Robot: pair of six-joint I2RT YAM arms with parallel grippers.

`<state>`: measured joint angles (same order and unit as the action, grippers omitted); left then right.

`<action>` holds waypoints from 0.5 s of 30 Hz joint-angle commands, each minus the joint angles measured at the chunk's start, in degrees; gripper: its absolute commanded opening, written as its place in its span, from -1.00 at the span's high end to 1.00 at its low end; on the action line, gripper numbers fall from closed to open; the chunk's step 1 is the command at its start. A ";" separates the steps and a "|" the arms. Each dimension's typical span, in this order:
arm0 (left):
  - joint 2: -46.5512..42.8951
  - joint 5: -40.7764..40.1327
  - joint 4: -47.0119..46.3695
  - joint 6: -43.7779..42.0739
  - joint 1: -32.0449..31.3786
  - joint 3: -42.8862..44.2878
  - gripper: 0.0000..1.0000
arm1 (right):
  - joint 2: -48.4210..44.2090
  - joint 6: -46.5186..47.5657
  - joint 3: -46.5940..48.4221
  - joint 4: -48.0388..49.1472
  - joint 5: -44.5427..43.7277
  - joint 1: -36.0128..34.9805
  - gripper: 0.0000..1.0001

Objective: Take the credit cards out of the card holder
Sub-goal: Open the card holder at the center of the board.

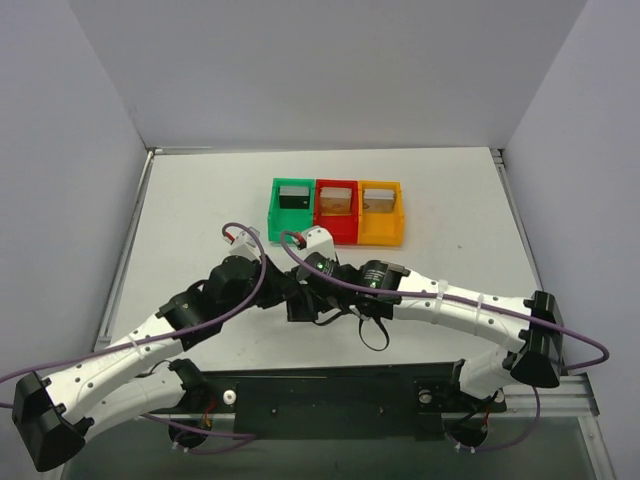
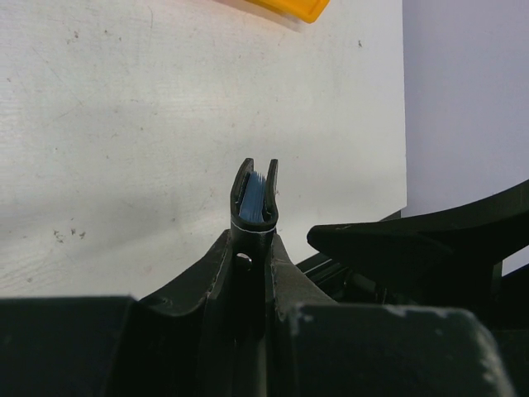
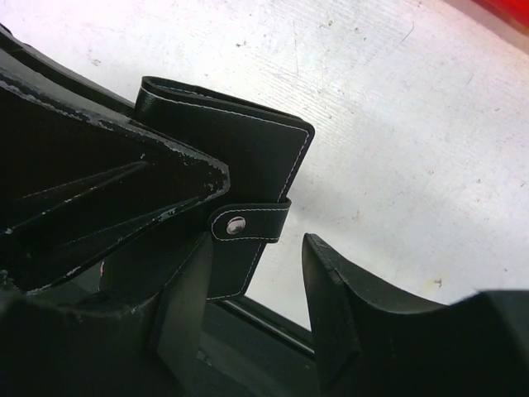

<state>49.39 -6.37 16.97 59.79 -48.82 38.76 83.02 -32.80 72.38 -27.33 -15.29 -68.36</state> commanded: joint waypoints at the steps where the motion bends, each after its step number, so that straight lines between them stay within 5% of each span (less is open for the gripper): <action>1: -0.17 0.66 -2.12 1.21 -0.66 3.25 1.00 | 1.44 0.28 2.68 -2.90 -4.74 -0.46 0.16; 15: -0.17 2.50 -4.14 2.09 -0.75 2.55 1.00 | 2.85 0.63 3.65 -4.48 -6.95 -0.55 0.55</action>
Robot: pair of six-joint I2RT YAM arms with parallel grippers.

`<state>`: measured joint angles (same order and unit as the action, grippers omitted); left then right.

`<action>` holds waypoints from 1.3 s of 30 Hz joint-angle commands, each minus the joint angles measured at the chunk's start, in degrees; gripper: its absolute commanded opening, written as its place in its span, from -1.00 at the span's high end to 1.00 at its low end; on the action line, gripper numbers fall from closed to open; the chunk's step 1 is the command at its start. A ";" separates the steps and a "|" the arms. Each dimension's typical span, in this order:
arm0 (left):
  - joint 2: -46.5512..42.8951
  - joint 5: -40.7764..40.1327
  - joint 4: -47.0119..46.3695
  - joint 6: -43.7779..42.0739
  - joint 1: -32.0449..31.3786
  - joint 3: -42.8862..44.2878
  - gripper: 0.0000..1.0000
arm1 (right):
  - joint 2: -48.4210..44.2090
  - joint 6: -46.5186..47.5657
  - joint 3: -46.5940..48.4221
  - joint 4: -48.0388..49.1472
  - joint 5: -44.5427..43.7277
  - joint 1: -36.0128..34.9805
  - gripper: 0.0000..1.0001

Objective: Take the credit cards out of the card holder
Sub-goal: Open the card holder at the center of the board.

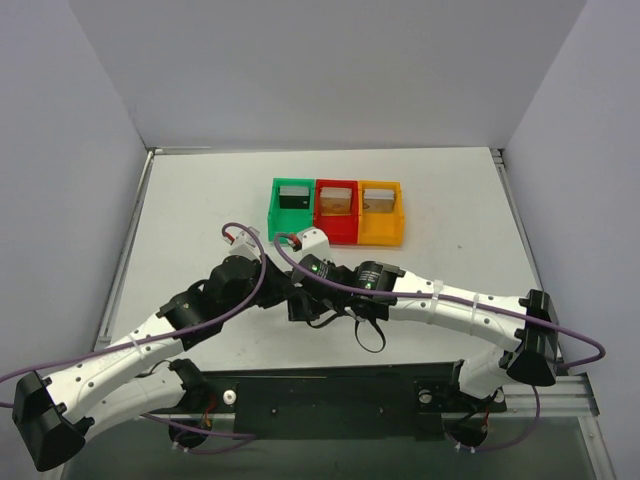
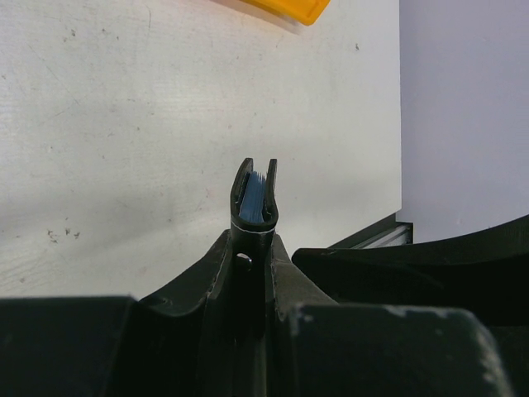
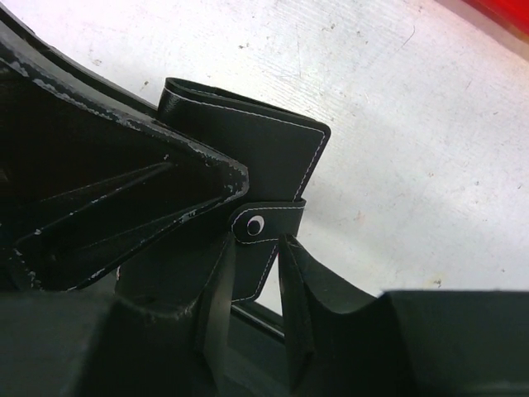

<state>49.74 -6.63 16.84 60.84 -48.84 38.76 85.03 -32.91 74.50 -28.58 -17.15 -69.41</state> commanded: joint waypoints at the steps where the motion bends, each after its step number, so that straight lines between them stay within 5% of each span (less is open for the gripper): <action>1: -0.43 2.85 -4.10 1.12 -0.73 2.46 1.00 | 0.83 0.91 1.44 -3.24 -5.09 0.50 0.59; 12: -1.13 3.12 -4.36 1.21 -0.73 2.02 1.00 | 0.66 1.00 1.00 -3.76 -5.79 0.59 1.00; 39: -3.77 -0.31 -0.76 0.60 -0.73 0.44 1.00 | -6.28 -0.58 -3.22 -3.77 -6.67 2.08 1.00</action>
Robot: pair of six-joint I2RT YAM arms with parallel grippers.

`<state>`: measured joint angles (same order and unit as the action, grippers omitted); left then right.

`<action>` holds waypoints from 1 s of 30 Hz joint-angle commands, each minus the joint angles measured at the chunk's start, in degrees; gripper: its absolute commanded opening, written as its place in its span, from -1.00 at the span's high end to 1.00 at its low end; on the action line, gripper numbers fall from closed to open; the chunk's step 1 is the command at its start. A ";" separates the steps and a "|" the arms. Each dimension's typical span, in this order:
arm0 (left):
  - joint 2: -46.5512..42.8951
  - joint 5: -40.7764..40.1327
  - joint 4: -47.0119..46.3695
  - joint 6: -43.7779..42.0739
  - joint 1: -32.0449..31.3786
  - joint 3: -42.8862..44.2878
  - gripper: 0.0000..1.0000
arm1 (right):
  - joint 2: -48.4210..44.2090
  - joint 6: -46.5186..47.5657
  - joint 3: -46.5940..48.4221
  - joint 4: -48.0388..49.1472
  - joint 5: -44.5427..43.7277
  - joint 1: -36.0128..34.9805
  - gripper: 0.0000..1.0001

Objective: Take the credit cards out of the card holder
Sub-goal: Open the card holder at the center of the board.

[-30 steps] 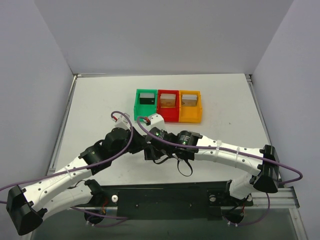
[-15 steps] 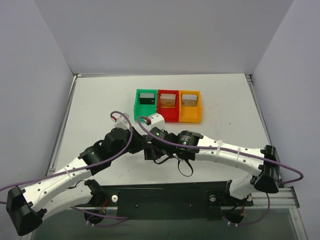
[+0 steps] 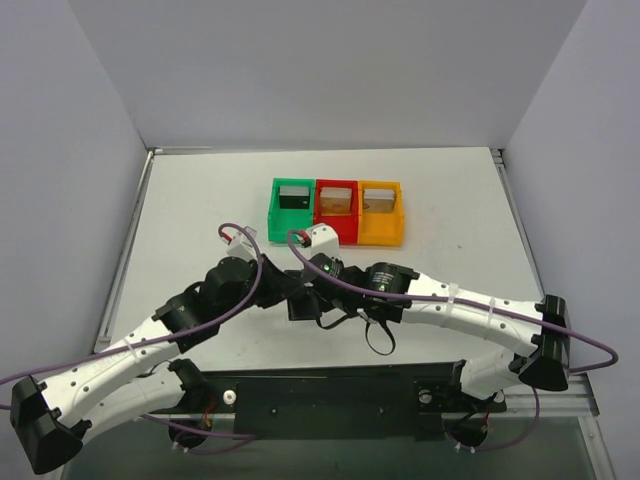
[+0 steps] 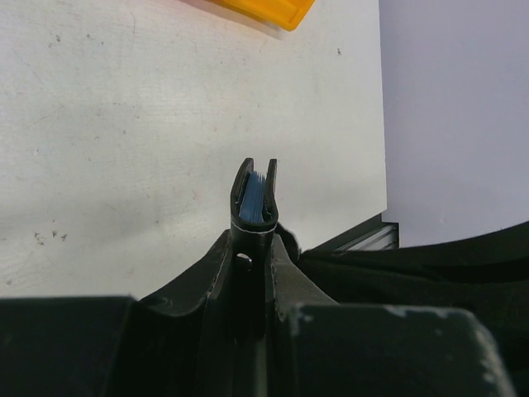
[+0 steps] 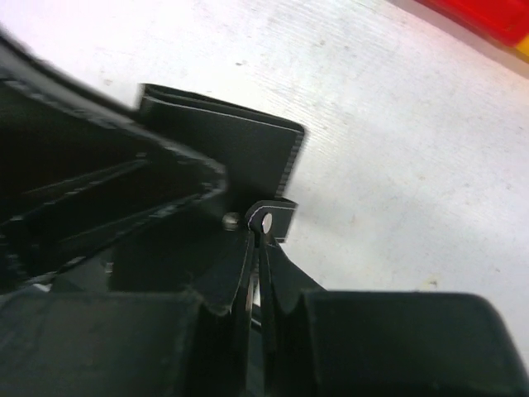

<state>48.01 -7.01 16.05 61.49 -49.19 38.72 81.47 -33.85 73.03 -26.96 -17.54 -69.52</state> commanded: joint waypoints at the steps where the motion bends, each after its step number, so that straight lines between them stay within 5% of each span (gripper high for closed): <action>1: -2.04 -0.03 0.03 -0.06 -0.29 0.48 1.00 | -3.16 0.19 -1.84 -5.12 -5.84 2.45 1.00; 11: -2.74 0.32 -1.02 -0.15 -0.29 0.22 1.00 | -6.84 -0.25 -5.18 -1.43 -1.54 3.86 1.00; 14: -3.53 1.81 -3.66 -0.32 -0.29 -1.01 1.00 | -8.08 -0.78 -6.06 -0.90 -0.22 5.18 0.53; 18: -4.76 4.01 -9.18 -0.76 -0.03 -2.59 1.00 | -10.28 -1.22 -7.73 -0.81 1.62 6.93 0.19; 30: -5.56 16.76 -33.08 -0.50 3.31 -11.11 1.00 | -26.53 0.62 -15.20 10.25 14.46 8.87 -0.11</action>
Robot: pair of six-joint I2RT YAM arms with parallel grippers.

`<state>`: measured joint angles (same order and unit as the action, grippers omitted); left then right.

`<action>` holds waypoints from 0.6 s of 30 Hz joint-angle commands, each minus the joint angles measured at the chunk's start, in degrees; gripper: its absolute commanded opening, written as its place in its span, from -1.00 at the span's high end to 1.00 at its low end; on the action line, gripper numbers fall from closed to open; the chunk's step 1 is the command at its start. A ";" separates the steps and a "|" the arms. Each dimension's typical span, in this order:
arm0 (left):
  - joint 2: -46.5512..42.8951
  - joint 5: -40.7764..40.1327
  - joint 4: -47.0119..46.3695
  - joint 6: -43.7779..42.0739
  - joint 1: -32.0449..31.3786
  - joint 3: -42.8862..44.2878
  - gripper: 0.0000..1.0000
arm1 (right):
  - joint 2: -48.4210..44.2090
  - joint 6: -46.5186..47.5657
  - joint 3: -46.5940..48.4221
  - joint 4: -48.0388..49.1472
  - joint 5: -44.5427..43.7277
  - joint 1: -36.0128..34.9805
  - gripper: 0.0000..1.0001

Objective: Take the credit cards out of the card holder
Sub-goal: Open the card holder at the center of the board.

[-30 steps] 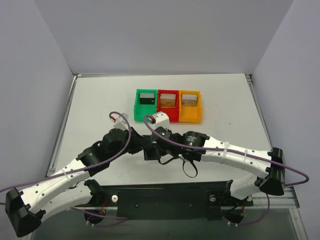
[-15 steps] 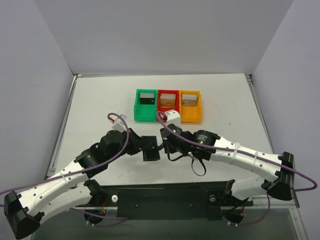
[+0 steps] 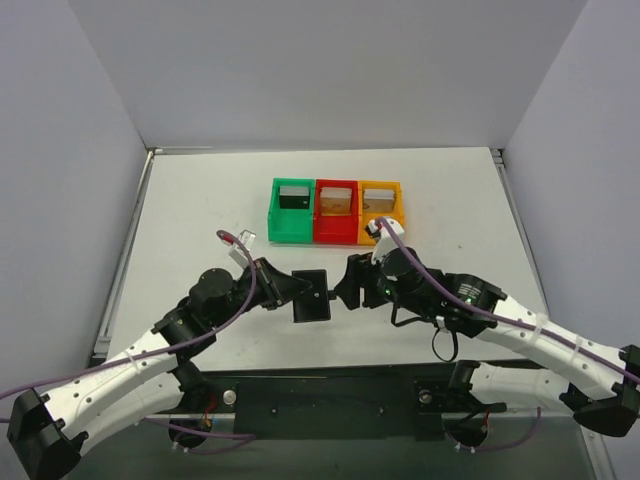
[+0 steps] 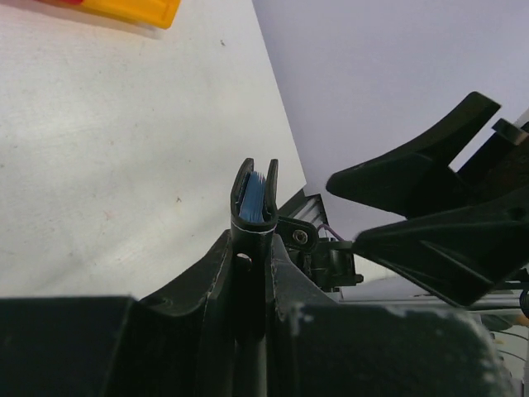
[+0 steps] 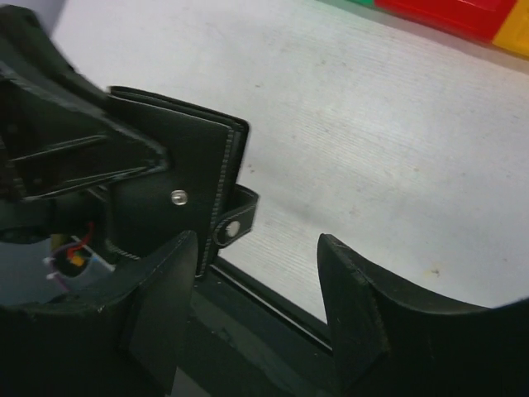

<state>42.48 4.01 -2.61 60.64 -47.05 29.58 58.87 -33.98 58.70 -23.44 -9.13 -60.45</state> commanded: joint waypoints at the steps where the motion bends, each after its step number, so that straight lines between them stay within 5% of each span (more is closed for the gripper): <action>1: 0.41 6.09 -15.05 0.35 1.17 -2.07 1.00 | -4.46 0.67 -1.04 7.79 6.66 -0.46 -0.11; 6: 2.95 8.73 -17.77 -0.44 1.43 -1.02 1.00 | -3.25 2.42 0.10 7.19 7.72 -1.52 -0.01; 11: 4.28 12.51 -22.25 -0.44 1.43 -0.40 1.00 | -2.61 0.85 -1.99 5.86 5.35 -1.34 0.39; 18: 3.93 14.53 -27.96 0.96 1.43 -2.42 1.00 | -7.01 0.23 -5.96 7.53 5.08 -0.46 0.52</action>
<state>47.09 15.68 -20.49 60.64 -45.91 27.00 54.35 -33.34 53.65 -16.84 -2.72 -61.43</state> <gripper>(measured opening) 0.209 0.249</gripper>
